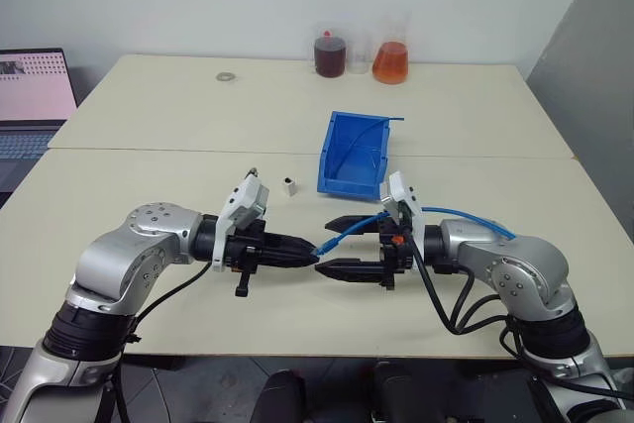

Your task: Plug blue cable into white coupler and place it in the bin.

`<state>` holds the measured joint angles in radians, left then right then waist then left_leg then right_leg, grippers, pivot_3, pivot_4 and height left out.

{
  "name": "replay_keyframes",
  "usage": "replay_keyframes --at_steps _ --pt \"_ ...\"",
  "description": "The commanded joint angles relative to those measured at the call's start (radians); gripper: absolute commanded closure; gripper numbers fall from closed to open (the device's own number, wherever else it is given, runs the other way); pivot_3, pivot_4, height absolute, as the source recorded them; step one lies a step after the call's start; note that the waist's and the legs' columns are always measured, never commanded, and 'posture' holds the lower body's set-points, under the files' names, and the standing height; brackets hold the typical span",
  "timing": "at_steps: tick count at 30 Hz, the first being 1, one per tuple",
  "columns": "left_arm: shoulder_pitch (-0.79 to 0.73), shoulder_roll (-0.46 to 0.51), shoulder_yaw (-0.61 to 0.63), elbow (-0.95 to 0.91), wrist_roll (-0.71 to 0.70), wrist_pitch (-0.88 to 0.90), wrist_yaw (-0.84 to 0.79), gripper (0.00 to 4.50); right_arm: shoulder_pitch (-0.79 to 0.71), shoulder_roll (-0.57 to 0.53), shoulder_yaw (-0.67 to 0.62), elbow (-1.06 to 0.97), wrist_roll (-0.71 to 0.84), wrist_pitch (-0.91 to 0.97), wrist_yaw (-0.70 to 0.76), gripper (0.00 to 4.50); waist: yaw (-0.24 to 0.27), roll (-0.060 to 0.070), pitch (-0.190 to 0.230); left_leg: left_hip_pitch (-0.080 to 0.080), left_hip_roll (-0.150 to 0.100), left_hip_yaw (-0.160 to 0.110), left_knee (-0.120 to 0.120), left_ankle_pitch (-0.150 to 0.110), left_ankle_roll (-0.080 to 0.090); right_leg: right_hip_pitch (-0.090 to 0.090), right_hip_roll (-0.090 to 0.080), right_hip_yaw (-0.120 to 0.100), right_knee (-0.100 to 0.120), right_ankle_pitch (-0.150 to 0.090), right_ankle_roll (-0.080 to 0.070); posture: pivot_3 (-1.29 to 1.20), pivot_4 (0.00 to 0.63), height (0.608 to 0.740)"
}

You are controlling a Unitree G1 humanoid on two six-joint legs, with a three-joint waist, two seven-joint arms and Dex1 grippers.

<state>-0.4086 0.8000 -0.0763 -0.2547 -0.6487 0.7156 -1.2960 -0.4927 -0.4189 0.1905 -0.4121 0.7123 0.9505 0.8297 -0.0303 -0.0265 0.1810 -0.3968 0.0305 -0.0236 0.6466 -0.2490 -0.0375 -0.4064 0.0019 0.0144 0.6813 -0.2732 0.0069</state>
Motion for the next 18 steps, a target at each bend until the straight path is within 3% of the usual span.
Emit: replay_keyframes --at_steps 1,15,18 --pt "-0.023 0.007 0.004 -0.042 -0.002 -0.011 0.005 4.30 -0.019 -0.010 0.011 -0.011 0.021 0.008 0.019 0.46 0.000 0.000 0.000 0.000 0.000 0.000 0.000 0.000 0.000 0.000 0.000 0.000 0.000 0.000 0.000 0.00 0.150 0.740" --pt "-0.021 0.041 -0.016 -0.058 0.028 -0.034 -0.008 4.31 -0.018 -0.008 -0.003 -0.006 0.052 0.025 0.023 3.63 0.000 0.000 0.000 0.000 0.000 0.000 0.000 0.000 0.000 0.000 0.000 0.000 0.000 0.000 0.000 0.00 0.150 0.740" --pt "-0.014 0.049 -0.021 -0.057 0.036 -0.045 -0.015 4.31 -0.017 -0.014 -0.006 -0.006 0.057 0.026 0.029 3.89 0.000 0.000 0.000 0.000 0.000 0.000 0.000 0.000 0.000 0.000 0.000 0.000 0.000 0.000 0.000 0.00 0.150 0.740"
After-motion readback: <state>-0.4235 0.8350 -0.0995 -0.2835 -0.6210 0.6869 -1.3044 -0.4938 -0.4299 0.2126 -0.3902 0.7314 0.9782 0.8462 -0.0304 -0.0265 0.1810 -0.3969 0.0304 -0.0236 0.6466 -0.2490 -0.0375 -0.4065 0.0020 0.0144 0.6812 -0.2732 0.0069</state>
